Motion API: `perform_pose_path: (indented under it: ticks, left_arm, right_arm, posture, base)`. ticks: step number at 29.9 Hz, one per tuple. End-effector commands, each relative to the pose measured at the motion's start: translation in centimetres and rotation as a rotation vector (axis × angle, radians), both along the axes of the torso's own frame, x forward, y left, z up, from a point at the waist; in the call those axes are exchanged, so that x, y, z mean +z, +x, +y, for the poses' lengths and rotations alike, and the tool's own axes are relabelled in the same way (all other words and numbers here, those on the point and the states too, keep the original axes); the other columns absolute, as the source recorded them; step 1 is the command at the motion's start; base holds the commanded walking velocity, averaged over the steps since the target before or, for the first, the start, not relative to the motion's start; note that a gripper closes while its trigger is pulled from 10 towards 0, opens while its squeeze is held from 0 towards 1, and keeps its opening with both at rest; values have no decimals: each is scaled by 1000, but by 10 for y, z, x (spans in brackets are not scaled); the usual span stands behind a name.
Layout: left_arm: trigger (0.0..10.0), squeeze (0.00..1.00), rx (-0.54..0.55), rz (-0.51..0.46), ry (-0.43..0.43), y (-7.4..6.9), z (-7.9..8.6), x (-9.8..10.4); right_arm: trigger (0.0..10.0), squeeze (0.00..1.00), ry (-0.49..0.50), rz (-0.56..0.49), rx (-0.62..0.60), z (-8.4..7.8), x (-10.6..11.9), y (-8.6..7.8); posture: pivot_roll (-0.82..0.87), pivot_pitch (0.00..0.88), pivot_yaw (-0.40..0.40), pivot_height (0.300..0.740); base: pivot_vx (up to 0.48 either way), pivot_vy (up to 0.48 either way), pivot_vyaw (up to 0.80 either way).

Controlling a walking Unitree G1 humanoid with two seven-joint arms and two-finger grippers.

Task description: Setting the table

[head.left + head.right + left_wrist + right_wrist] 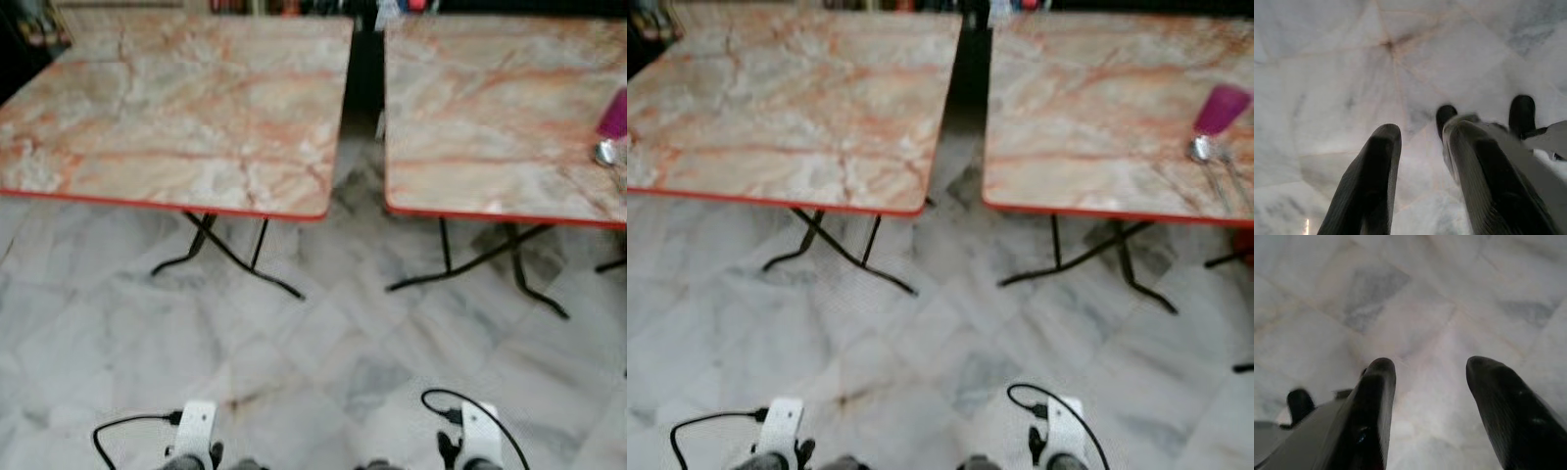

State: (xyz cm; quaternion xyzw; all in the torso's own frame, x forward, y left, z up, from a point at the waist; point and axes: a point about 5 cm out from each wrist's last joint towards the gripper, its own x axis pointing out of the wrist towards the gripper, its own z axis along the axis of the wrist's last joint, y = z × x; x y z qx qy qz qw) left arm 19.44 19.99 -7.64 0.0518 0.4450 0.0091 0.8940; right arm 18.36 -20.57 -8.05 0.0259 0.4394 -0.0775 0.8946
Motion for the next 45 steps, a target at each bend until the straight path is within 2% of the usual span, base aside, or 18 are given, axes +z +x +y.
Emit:
perform_pose_path:
  ticks: [1, 13, 22, 30, 45]
  left_arm:
    - [10000, 0, -3, 31, 4, -6, 1, -3]
    - [10000, 0, -10, 31, 4, -6, 1, -3]
    - [10000, 0, -9, 29, 6, -7, 1, -4]
    - [10000, 0, -17, 32, 12, -8, 2, -4]
    - [10000, 0, -20, 35, 23, -9, 4, -4]
  right_arm:
    - [10000, 0, 8, 23, -7, 0, -3, -7]
    - [10000, 0, 9, 26, -16, 1, -4, -7]
    - [10000, 0, 9, 29, -19, 1, -4, -7]
    - [10000, 0, 10, 27, -22, 1, -4, -7]
    - [10000, 0, 11, 27, -26, 2, -4, -7]
  posture:
    - [-79, 193, 12, 740]
    - [-91, 190, 22, 740]
    - [-87, 189, 24, 740]
    - [-87, 191, 25, 740]
    - [-88, 196, 27, 740]
  base:
    - [322, -352, 0]
    - [341, -334, 0]
    - [441, 0, 0]
    - [307, -362, 0]
    - [0, -436, 0]
